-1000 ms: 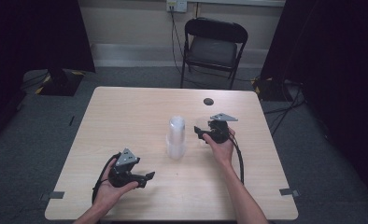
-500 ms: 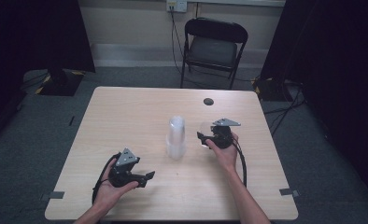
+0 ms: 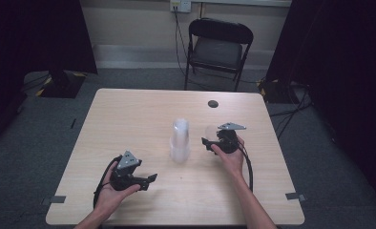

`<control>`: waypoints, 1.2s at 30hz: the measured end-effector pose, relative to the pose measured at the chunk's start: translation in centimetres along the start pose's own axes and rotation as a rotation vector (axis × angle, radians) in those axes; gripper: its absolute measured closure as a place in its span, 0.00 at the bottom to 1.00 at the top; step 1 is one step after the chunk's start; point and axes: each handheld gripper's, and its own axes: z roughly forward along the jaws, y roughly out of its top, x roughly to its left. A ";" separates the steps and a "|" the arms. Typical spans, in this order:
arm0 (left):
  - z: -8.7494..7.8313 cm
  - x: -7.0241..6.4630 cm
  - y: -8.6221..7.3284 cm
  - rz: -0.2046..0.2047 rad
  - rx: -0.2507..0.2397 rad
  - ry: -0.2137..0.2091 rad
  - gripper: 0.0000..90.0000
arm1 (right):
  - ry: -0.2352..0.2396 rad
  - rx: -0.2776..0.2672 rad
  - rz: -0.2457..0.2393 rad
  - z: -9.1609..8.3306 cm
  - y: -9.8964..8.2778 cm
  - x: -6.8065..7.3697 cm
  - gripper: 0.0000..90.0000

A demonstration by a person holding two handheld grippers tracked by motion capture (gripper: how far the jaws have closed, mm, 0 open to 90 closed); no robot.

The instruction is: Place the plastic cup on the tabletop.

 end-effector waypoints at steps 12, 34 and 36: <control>-0.3 0.5 0.0 -0.020 -0.014 0.010 0.18 | 0.008 0.013 0.031 -1.2 -0.9 -0.5 0.19; -0.5 1.3 -0.1 -0.047 0.026 0.046 0.19 | 0.012 0.020 0.046 -7.0 -1.9 -1.2 0.22; -0.5 1.3 -0.1 -0.046 0.026 0.046 0.19 | 0.016 0.022 0.051 -7.6 -2.0 -1.2 0.21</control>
